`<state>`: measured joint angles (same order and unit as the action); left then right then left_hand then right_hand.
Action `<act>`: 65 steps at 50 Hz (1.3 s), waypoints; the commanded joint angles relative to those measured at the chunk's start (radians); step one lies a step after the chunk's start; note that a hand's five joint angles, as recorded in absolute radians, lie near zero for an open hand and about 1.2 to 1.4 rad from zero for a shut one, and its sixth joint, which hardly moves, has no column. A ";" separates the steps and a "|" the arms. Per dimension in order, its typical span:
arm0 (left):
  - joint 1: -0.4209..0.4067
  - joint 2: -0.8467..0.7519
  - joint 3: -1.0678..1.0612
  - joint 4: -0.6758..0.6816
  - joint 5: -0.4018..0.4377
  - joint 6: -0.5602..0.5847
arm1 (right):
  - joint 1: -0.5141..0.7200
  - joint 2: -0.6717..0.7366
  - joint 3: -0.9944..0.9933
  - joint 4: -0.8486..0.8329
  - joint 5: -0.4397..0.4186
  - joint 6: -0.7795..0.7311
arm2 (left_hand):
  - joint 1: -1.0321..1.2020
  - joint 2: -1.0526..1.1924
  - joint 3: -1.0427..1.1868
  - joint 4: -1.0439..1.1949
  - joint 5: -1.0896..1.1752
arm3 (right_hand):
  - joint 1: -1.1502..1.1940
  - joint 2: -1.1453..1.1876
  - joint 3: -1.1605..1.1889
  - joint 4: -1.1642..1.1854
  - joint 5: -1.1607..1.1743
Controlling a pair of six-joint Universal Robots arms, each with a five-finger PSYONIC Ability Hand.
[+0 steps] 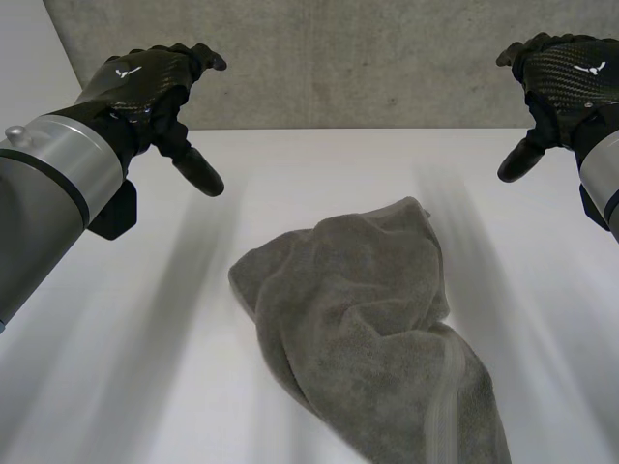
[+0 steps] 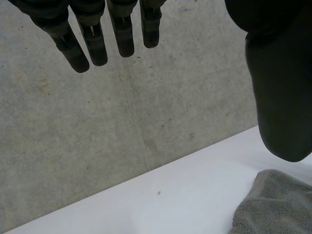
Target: Fold the towel.
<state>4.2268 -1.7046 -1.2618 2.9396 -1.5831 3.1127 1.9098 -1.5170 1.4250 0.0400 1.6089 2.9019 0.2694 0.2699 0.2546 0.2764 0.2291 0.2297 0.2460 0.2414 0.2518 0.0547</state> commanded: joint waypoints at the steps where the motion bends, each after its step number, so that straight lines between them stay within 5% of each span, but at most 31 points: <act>1: 0.004 -0.001 -0.019 0.013 0.009 0.003 | 0.001 -0.002 -0.008 0.065 -0.029 -0.030 | -0.085 -0.086 -0.070 -0.092 -0.219 | -0.055 -0.071 -0.067 -0.077 -0.055; 7: 0.007 -0.061 -0.057 0.021 0.011 0.007 | 0.023 -0.002 0.017 0.271 -0.145 -0.145 | -0.085 -0.086 -0.070 -0.092 -0.219 | -0.055 -0.071 -0.067 -0.077 -0.055; 14: 0.021 -0.187 -0.139 0.035 0.101 0.078 | 0.126 0.000 0.147 0.276 -0.314 -0.171 | -0.085 -0.086 -0.070 -0.092 -0.219 | -0.055 -0.071 -0.067 -0.077 -0.055; 26: 0.032 -0.351 -0.191 0.245 0.163 0.267 | 0.192 0.099 0.443 -0.084 -0.319 -0.170 | -0.082 -0.083 -0.068 -0.089 -0.217 | -0.046 -0.062 -0.057 -0.068 -0.045; 31: 0.056 -0.429 -0.183 0.285 0.167 0.356 | 0.196 0.215 0.457 -0.150 -0.293 -0.174 | -0.082 -0.083 -0.068 -0.089 -0.217 | 0.390 0.373 0.378 0.367 0.390; 35: 0.056 -0.438 -0.182 0.289 0.169 0.360 | 0.181 0.264 0.398 -0.161 -0.218 -0.207 | -0.085 -0.086 -0.070 -0.092 -0.219 | 1.163 1.146 1.151 1.141 1.163; 38: 0.056 -0.438 -0.182 0.292 0.167 0.357 | 0.141 0.271 0.307 -0.166 -0.152 -0.220 | -0.085 -0.086 -0.070 -0.092 -0.219 | 1.167 1.150 1.155 1.144 1.167; 49: 0.033 -0.426 -0.157 0.302 0.167 0.353 | -0.005 0.468 -0.072 -0.129 -0.083 -0.222 | -0.082 -0.083 -0.068 -0.089 -0.217 | 1.167 1.150 1.155 1.144 1.167; 54: 0.010 -0.437 -0.140 0.314 0.167 0.349 | -0.006 0.575 -0.172 -0.045 -0.060 -0.270 | -0.082 -0.083 -0.068 -0.089 -0.217 | 0.733 0.717 0.721 0.711 0.734; 56: -0.004 -0.446 -0.134 0.317 0.167 0.348 | -0.009 0.606 -0.207 -0.006 -0.029 -0.302 | -0.079 -0.080 -0.065 -0.086 -0.214 | 0.135 0.119 0.123 0.113 0.135; 58: -0.008 -0.451 -0.134 0.317 0.167 0.346 | -0.011 0.601 -0.212 0.001 -0.015 -0.302 | -0.079 -0.080 -0.065 -0.086 -0.214 | -0.055 -0.071 -0.067 -0.077 -0.055; 65: -0.041 -0.454 -0.145 0.317 0.167 0.348 | -0.009 0.456 -0.090 -0.002 -0.024 -0.299 | -0.059 -0.059 -0.044 -0.066 -0.193 | -0.055 -0.071 -0.067 -0.077 -0.055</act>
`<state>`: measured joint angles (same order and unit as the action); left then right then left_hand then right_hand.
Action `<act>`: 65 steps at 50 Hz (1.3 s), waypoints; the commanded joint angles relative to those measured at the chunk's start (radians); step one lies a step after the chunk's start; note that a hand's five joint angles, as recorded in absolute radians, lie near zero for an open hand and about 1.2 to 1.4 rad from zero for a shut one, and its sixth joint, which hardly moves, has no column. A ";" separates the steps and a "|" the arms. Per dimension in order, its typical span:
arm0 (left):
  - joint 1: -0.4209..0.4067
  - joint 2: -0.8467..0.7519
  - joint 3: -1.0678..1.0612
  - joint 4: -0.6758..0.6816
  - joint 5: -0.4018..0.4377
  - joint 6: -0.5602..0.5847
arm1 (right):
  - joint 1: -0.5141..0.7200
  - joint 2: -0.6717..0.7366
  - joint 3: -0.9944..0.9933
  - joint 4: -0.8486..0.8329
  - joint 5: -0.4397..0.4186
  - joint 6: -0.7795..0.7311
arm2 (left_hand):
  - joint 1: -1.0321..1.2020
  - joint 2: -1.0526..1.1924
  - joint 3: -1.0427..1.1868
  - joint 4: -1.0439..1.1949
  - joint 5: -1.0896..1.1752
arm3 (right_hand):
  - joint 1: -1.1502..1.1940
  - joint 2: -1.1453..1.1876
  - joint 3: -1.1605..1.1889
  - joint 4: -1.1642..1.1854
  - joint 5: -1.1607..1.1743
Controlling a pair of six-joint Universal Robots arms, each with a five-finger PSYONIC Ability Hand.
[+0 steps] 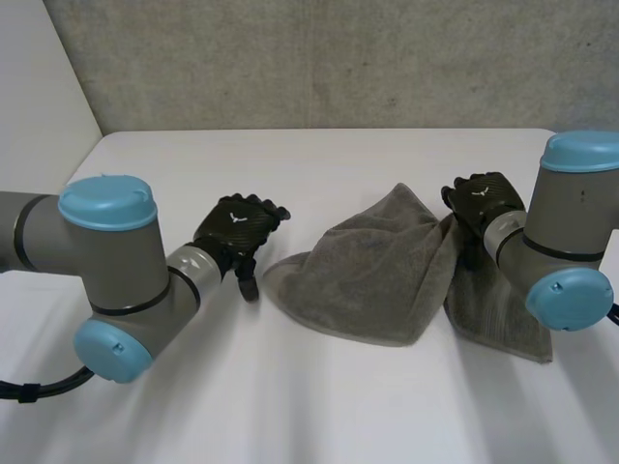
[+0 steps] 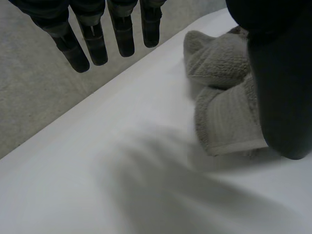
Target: Fold the towel.
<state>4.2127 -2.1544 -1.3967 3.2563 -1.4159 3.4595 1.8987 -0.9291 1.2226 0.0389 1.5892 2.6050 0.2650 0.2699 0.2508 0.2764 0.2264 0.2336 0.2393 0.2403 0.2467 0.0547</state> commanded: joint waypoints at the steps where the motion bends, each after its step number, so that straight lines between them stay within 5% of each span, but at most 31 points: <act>1: -0.030 -0.005 -0.013 0.000 0.000 0.001 | 0.002 -0.196 0.161 -0.005 -0.008 -0.002 | -0.052 -0.056 -0.037 -0.063 -0.187 | -0.059 -0.065 -0.066 -0.072 -0.055; 10: -0.030 -0.057 0.024 0.014 0.000 0.006 | -0.053 -0.466 0.455 -0.007 -0.046 0.000 | -0.034 -0.039 -0.020 -0.045 -0.170 | -0.059 -0.065 -0.066 -0.072 -0.055; 21: -0.033 -0.160 0.102 0.008 -0.001 0.010 | -0.156 -0.553 0.718 0.003 -0.159 -0.003 | -0.007 -0.012 0.007 -0.019 -0.143 | 0.001 -0.005 -0.006 -0.012 0.005; 31: -0.046 -0.197 0.128 0.002 -0.001 0.006 | -0.194 -0.487 0.769 -0.026 -0.270 0.016 | 0.186 0.181 0.200 0.175 0.050 | 0.001 -0.005 -0.006 -0.012 0.005; 37: -0.049 -0.188 0.120 0.000 -0.001 0.000 | -0.188 -0.406 0.730 -0.109 -0.271 0.070 | 0.429 0.424 0.443 0.418 0.293 | 0.030 0.025 0.024 0.017 0.035; 49: -0.056 -0.191 0.123 0.003 0.000 -0.026 | -0.185 -0.272 0.653 -0.201 -0.255 0.078 | 0.451 0.446 0.465 0.439 0.315 | 0.168 0.163 0.162 0.155 0.173; 58: -0.066 -0.193 0.131 0.005 0.000 -0.051 | -0.184 -0.241 0.604 -0.237 -0.233 0.078 | 0.477 0.472 0.491 0.465 0.341 | 0.446 0.441 0.440 0.433 0.451; 65: -0.076 -0.193 0.131 0.003 0.000 -0.076 | -0.185 -0.226 0.580 -0.269 -0.230 0.076 | 0.885 0.880 0.899 0.874 0.749 | 0.811 0.806 0.805 0.798 0.816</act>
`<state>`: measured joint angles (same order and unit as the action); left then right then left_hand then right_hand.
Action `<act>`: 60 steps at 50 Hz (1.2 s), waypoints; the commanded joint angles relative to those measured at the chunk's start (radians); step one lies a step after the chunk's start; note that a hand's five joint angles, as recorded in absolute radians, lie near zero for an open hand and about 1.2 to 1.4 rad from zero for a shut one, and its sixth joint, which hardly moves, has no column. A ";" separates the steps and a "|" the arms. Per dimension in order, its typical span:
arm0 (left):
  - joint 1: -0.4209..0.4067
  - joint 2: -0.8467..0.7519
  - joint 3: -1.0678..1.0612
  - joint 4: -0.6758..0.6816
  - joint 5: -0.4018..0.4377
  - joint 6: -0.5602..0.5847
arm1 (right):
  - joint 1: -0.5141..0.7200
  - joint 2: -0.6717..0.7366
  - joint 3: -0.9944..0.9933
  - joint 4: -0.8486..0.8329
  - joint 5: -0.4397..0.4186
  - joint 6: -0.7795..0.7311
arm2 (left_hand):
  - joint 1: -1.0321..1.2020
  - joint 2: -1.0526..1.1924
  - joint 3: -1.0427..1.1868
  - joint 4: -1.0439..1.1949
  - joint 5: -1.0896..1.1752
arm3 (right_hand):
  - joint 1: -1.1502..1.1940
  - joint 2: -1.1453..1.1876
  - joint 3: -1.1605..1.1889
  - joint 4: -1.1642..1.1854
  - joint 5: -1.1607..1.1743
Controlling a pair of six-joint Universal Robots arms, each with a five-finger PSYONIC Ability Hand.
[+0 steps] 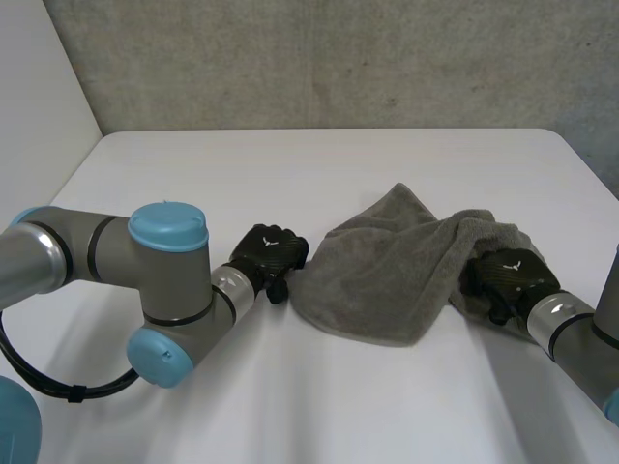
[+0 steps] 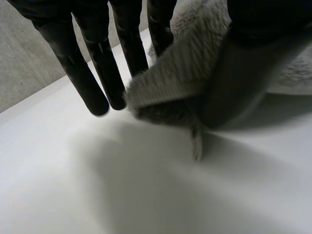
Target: Fold the towel.
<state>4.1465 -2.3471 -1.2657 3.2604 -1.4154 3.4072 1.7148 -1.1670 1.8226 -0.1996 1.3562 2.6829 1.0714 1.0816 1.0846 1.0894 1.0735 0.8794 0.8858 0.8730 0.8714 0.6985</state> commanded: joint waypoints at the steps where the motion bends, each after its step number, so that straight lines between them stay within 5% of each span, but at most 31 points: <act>1: -0.011 0.000 0.002 -0.002 0.000 -0.037 | -0.001 0.024 -0.028 -0.035 0.006 -0.002 | 0.186 0.176 0.173 0.168 0.010 | 0.264 0.258 0.271 0.272 0.271; 3: -0.011 0.008 0.005 -0.004 0.000 -0.071 | -0.001 0.044 -0.051 -0.035 0.020 -0.002 | 0.325 0.315 0.312 0.307 0.148 | 0.516 0.509 0.522 0.524 0.522; 13: 0.046 0.190 0.025 -0.066 0.000 -0.230 | -0.009 0.000 -0.075 -0.011 0.024 0.002 | 0.325 0.315 0.312 0.307 0.148 | 0.517 0.510 0.523 0.525 0.523; 20: 0.135 0.402 0.037 -0.248 0.006 -0.236 | -0.014 -0.284 -0.166 0.187 -0.028 0.066 | 0.325 0.315 0.312 0.307 0.148 | 0.517 0.510 0.523 0.525 0.523; 25: 0.193 0.535 0.081 -0.338 0.027 -0.236 | -0.093 -0.466 -0.441 0.414 -0.167 0.167 | 0.325 0.315 0.312 0.307 0.148 | 0.517 0.510 0.523 0.525 0.523; 31: 0.282 0.640 0.141 -0.375 0.062 -0.244 | -0.159 -0.450 -0.666 0.669 -0.258 0.167 | 0.325 0.315 0.312 0.307 0.148 | 0.517 0.510 0.523 0.525 0.523; 36: 0.316 0.654 0.129 -0.387 0.065 -0.241 | -0.143 -0.285 -0.726 0.769 -0.301 0.131 | 0.325 0.315 0.312 0.307 0.148 | 0.517 0.510 0.523 0.525 0.523; 40: 0.327 0.618 0.065 -0.442 0.069 -0.230 | -0.097 -0.222 -0.686 0.782 -0.286 0.047 | 0.325 0.315 0.312 0.307 0.148 | 0.517 0.510 0.523 0.525 0.523; 41: 0.327 0.585 0.033 -0.456 0.069 -0.223 | -0.066 -0.183 -0.654 0.787 -0.264 -0.001 | 0.325 0.315 0.312 0.307 0.148 | 0.184 0.177 0.190 0.192 0.190; 42: 0.327 0.585 0.032 -0.456 0.069 -0.223 | -0.066 -0.183 -0.654 0.787 -0.264 -0.002 | 0.325 0.315 0.312 0.307 0.148 | 0.180 0.174 0.187 0.188 0.187; 43: 0.328 0.548 0.004 -0.468 0.070 -0.209 | -0.038 -0.156 -0.619 0.780 -0.247 -0.035 | 0.325 0.315 0.312 0.307 0.148 | -0.363 -0.370 -0.357 -0.355 -0.357; 44: 0.331 0.519 -0.021 -0.475 0.069 -0.188 | -0.012 -0.134 -0.585 0.761 -0.220 -0.049 | 0.325 0.315 0.312 0.307 0.148 | -0.558 -0.564 -0.551 -0.550 -0.551; 56: 0.423 0.479 -0.208 -0.447 0.070 -0.086 | 0.048 -0.091 -0.298 0.388 -0.177 -0.034 | 0.325 0.315 0.312 0.307 0.148 | -0.604 -0.610 -0.597 -0.596 -0.597; 60: 0.432 0.483 -0.262 -0.404 0.070 -0.083 | 0.080 -0.069 -0.200 0.255 -0.163 -0.034 | 0.100 0.090 0.087 0.082 -0.076 | -0.574 -0.581 -0.568 -0.566 -0.568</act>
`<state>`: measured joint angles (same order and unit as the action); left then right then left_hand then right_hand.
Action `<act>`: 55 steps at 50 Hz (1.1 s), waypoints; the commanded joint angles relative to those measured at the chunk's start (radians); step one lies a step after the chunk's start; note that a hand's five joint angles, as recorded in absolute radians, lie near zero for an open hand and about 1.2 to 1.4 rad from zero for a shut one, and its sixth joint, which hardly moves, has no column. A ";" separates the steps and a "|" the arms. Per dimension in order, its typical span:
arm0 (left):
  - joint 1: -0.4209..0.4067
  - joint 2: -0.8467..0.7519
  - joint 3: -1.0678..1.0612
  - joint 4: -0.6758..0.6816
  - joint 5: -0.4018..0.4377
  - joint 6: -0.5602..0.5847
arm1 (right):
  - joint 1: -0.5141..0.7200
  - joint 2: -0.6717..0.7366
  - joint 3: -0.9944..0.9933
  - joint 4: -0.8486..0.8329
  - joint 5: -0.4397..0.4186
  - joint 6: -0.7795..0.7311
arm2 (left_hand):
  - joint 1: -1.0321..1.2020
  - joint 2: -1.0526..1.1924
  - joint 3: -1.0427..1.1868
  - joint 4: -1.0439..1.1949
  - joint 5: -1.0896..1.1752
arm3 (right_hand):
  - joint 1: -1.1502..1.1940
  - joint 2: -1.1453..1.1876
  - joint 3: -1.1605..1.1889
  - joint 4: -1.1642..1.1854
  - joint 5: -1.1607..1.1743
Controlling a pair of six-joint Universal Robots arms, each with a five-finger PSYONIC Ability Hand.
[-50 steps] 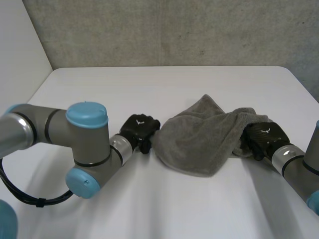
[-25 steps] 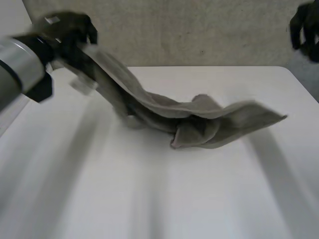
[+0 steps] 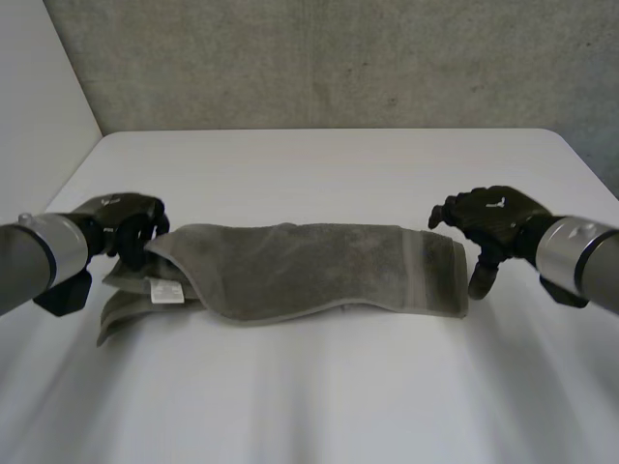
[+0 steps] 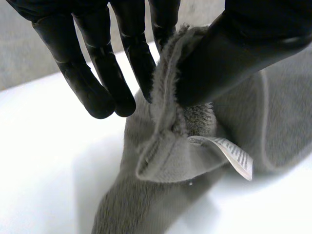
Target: Fold the towel.
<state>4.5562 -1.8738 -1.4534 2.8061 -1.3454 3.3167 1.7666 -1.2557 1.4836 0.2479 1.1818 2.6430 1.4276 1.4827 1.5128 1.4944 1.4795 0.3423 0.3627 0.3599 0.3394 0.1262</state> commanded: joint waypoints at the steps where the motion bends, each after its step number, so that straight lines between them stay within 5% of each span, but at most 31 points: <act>1: 0.023 0.010 -0.074 0.050 0.000 0.007 | 0.028 0.019 0.139 -0.193 0.012 0.006 | -0.257 -0.312 -0.342 -0.324 -0.483 | -0.037 -0.057 -0.055 -0.034 0.004; 3: 0.032 0.018 -0.103 0.091 0.000 0.007 | 0.030 0.033 0.197 -0.263 0.022 0.012 | -0.607 -0.662 -0.692 -0.674 -0.834 | -0.014 -0.034 -0.031 -0.011 0.028; 5: 0.032 0.019 -0.113 0.108 0.000 0.007 | 0.031 0.036 0.226 -0.298 0.027 0.026 | -0.697 -0.752 -0.782 -0.763 -0.923 | 0.010 -0.011 -0.008 0.013 0.051; 22: 0.014 -0.022 -0.214 0.299 -0.003 0.001 | 0.030 0.148 0.277 -0.458 0.029 0.020 | -0.697 -0.753 -0.783 -0.764 -0.924 | 0.063 0.042 0.045 0.066 0.104; 55: 0.004 -0.021 -0.278 0.383 -0.001 -0.003 | 0.022 0.275 0.210 -0.661 0.030 -0.037 | -0.709 -0.764 -0.794 -0.776 -0.936 | 0.356 0.336 0.339 0.359 0.398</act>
<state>4.5658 -1.8930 -1.7303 3.1897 -1.3474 3.3130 1.7877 -0.9906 1.7108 -0.4014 1.2114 2.6058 0.8339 0.8277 0.8309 0.8368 0.8199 0.6604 0.6525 0.6608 0.6608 0.4931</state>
